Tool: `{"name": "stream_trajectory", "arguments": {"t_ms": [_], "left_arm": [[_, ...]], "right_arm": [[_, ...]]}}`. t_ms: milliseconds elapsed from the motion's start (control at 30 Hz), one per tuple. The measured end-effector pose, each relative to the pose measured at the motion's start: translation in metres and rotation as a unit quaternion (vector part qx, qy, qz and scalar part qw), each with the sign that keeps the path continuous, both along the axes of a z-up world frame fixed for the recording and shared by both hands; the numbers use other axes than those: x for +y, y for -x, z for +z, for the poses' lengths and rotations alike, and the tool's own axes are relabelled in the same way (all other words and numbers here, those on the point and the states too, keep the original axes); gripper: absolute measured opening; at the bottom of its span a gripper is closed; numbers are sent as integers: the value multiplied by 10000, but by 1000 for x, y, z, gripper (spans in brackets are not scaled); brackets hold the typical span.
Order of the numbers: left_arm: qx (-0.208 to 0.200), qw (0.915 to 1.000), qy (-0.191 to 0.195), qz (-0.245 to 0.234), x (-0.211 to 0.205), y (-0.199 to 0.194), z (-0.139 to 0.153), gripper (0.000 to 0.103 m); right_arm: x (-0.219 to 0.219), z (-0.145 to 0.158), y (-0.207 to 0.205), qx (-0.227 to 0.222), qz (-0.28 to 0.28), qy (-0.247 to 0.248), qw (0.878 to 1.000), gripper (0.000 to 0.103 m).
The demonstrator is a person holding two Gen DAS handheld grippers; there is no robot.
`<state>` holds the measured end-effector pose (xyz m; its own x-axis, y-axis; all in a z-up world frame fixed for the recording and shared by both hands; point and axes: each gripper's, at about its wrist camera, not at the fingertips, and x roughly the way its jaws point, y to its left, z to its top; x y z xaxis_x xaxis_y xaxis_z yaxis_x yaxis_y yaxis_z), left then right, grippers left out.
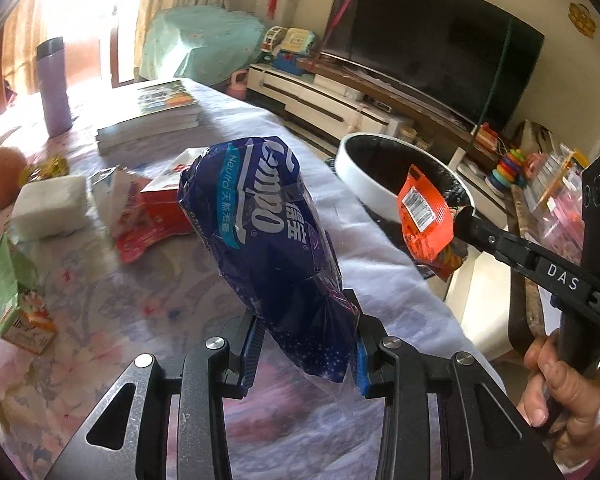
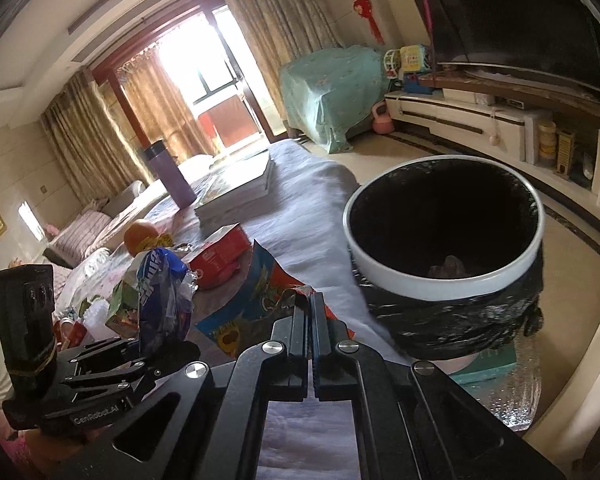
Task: Collect trash
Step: 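Grasp the blue Tempo pack with the left tool while the right tool grasps the orange snack bag, then move both items over the trash bin and open both tools to release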
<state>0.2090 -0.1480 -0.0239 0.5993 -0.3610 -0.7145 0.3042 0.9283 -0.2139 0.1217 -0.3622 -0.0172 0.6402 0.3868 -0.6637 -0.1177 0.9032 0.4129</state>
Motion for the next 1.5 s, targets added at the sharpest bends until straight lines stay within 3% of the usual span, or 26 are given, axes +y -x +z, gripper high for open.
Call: {"name": "stream_trajectory", "arguments": {"t_ms": [700,1500], "left_arm": [[-22,9980,-102,-626,-60,-28,4,35],[37,9943,-134,-1061,-109,-96,11,35]], "right_arm": [[-51,4,-6,-105,-513,12,9986,0],[-87,-5,-48,-83,-734,272,9969,0]]}}
